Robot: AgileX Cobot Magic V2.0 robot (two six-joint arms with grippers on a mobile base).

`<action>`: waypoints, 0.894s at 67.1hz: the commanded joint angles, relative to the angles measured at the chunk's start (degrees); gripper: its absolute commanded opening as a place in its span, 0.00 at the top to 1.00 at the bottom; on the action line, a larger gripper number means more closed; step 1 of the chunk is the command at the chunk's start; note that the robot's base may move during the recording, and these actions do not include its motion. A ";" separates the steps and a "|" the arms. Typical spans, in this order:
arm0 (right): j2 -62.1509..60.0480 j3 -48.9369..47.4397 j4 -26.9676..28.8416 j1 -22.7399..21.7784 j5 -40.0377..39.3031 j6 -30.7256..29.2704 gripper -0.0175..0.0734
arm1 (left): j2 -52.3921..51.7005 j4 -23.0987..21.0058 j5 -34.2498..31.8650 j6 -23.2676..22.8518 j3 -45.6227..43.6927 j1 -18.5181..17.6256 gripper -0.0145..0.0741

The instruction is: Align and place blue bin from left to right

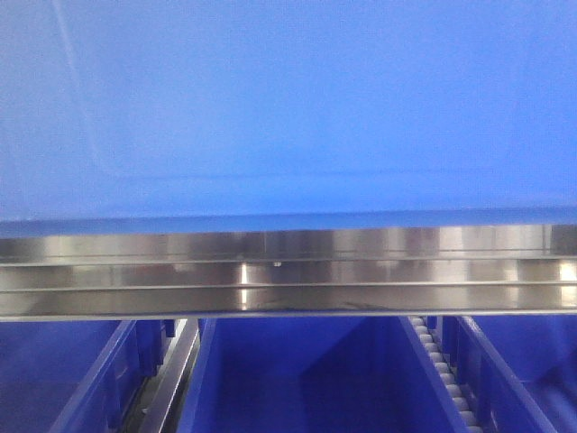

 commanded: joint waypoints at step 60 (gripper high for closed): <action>-0.31 -0.39 -0.60 1.00 -12.27 0.50 0.89 | -0.25 -1.42 -8.10 0.36 -0.60 -1.26 0.96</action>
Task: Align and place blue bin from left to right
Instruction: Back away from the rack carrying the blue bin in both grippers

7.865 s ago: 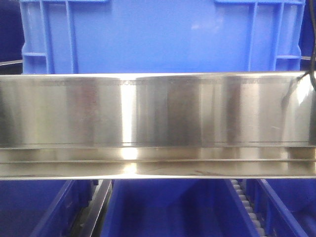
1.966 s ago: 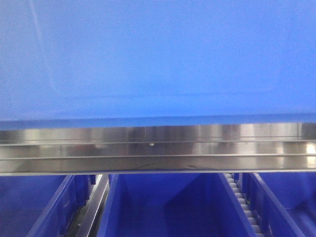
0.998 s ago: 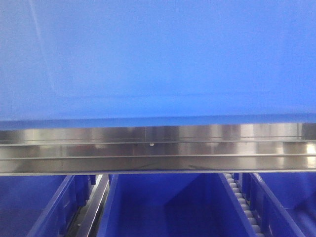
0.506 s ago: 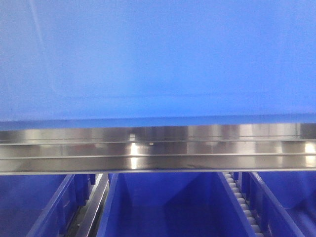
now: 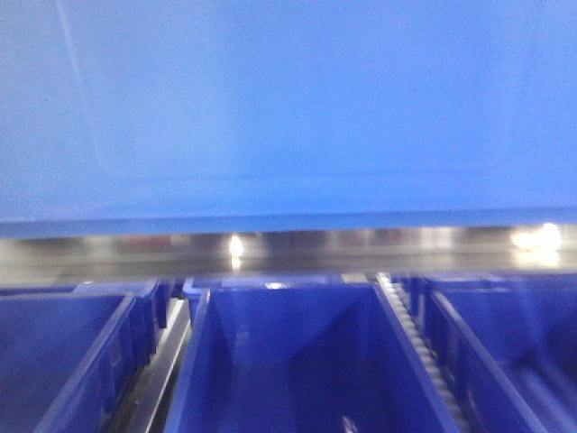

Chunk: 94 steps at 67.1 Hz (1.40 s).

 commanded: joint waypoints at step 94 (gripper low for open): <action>-0.31 -0.39 -0.47 1.00 -21.13 0.50 0.89 | -0.25 -1.51 -8.42 0.36 -0.60 -1.26 0.96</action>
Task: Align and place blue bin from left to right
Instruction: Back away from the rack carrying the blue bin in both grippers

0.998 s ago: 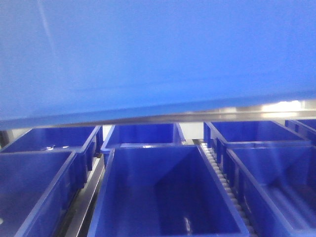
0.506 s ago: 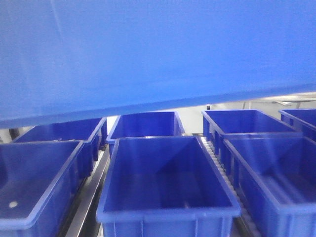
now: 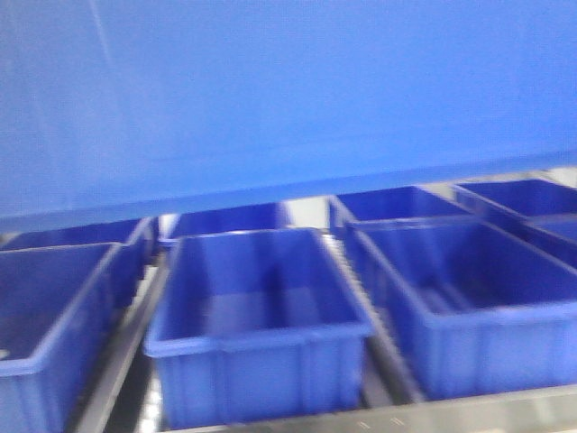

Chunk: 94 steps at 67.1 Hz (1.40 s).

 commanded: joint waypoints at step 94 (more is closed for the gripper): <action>-0.10 -0.51 1.25 1.10 -12.34 0.16 0.89 | 0.05 -2.09 -12.33 0.36 -0.60 -1.26 0.96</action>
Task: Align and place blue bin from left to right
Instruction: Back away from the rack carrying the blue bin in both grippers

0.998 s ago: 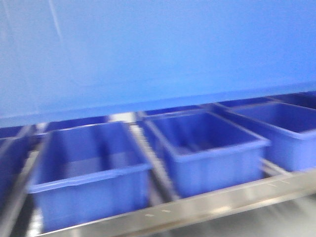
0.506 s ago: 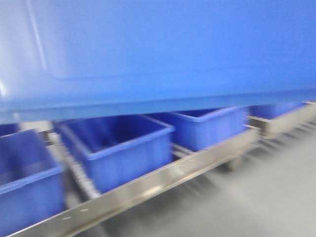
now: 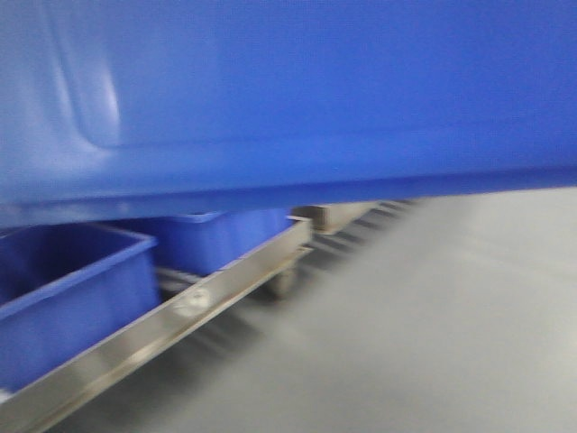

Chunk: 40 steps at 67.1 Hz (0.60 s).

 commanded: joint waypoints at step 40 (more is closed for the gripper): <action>-0.10 -0.51 0.03 0.99 -18.20 0.27 0.89 | -0.07 -1.31 -11.15 -0.07 -0.60 -1.26 0.96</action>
